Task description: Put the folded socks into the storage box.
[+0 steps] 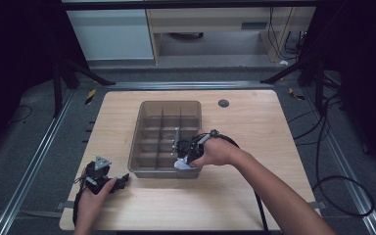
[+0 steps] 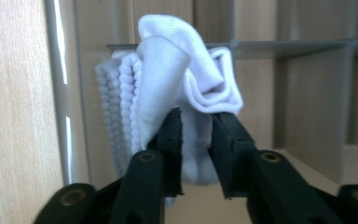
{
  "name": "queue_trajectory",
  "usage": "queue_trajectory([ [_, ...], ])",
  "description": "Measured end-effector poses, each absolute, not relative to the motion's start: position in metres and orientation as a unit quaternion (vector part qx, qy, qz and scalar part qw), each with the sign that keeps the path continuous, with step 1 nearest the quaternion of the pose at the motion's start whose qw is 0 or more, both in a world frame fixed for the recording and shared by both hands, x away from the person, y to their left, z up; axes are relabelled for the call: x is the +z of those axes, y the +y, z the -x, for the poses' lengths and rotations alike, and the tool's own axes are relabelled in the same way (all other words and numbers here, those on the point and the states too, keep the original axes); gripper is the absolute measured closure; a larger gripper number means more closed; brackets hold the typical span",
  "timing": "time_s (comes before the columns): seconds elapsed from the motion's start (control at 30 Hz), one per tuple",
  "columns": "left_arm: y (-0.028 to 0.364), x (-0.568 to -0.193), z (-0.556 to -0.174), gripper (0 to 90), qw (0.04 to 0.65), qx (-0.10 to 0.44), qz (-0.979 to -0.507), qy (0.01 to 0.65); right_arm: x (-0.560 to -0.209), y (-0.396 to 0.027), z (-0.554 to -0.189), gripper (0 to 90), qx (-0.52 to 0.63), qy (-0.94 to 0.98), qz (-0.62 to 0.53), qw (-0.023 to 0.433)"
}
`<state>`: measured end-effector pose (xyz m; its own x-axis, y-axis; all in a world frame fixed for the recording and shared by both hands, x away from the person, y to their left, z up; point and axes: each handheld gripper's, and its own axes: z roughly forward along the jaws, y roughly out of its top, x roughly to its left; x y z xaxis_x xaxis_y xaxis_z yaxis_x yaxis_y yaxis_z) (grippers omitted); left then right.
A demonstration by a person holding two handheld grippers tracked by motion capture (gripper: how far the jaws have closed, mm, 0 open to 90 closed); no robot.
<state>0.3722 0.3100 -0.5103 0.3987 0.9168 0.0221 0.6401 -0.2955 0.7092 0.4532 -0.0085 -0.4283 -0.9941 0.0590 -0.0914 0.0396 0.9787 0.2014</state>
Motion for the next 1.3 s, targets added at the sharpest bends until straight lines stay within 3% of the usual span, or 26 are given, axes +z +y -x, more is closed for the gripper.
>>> queue_trajectory([
  [0.07,0.31,-0.51,-0.372,0.0,0.316,0.219,-0.774,0.502,-0.422,-0.011,-0.452,62.9,0.109,0.992,-0.028,0.055],
  [0.1,0.31,-0.51,-0.372,0.0,0.316,0.219,-0.774,0.503,-0.419,-0.013,-0.452,54.5,0.118,0.99,-0.031,0.066],
  [0.27,0.31,-0.51,-0.372,0.0,0.316,0.219,-0.774,0.503,-0.404,-0.02,-0.451,55.7,0.147,0.986,-0.032,0.067],
  [0.4,0.31,-0.51,-0.372,0.0,0.316,0.219,-0.774,0.502,-0.399,-0.02,-0.45,70.8,0.15,0.986,-0.026,0.06],
  [0.43,0.31,-0.51,-0.372,0.0,0.316,0.219,-0.774,0.503,-0.399,-0.02,-0.449,78.2,0.151,0.987,-0.021,0.057],
  [0.53,0.31,-0.51,-0.372,0.0,0.316,0.219,-0.774,0.503,-0.399,-0.018,-0.446,85.9,0.149,0.988,-0.01,0.039],
  [0.73,0.31,-0.51,-0.372,0.0,0.316,0.219,-0.774,0.503,-0.412,-0.013,-0.444,89.9,0.125,0.992,-0.004,0.023],
  [1.3,0.31,-0.51,-0.372,0.0,0.316,0.22,-0.774,0.502,-0.444,-0.003,-0.454,90.0,0.093,0.996,-0.007,-0.007],
])
